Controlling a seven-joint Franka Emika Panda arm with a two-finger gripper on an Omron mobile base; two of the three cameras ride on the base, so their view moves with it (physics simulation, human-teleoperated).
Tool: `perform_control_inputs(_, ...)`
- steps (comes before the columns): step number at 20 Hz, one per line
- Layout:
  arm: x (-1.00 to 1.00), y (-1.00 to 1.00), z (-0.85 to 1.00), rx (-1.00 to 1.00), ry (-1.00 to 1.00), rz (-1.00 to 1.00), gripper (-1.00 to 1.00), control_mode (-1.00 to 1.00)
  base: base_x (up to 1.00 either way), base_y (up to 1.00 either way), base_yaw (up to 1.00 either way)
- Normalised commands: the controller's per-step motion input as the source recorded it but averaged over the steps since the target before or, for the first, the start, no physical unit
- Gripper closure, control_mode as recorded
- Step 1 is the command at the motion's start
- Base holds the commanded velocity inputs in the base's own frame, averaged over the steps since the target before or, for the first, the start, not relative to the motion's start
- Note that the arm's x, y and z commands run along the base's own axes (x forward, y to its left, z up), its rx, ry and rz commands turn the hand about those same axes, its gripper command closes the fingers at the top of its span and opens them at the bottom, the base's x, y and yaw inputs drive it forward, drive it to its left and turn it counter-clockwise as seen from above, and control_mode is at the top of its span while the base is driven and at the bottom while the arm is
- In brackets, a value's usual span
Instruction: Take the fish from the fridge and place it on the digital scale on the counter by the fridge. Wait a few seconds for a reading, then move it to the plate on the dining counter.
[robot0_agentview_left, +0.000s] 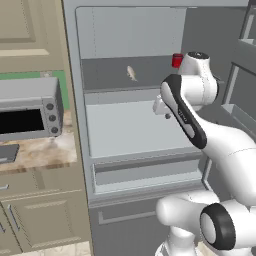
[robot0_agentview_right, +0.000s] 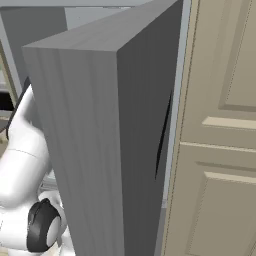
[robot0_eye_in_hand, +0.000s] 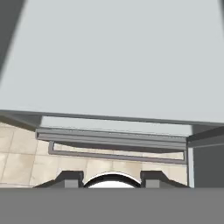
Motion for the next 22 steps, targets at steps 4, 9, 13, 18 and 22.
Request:
perform_control_inputs(4,-0.15,0.21,0.01,0.0,-0.16,0.0,-1.0,-1.0,0.0,0.0,0.0)
perform_control_inputs(9,-0.36,0.68,0.5,0.0,-0.41,0.0,-1.0,-1.0,0.0,0.0,0.0)
perform_control_inputs(13,-0.12,0.38,0.82,0.08,-0.39,0.0,-1.0,-1.0,0.0,0.0,0.0)
perform_control_inputs(18,0.2,0.14,0.81,0.1,-0.31,-0.02,-1.0,-1.0,0.0,0.0,0.0)
perform_control_inputs(22,0.77,0.03,0.62,0.11,-0.2,-0.12,-1.0,-1.0,0.0,0.0,0.0)
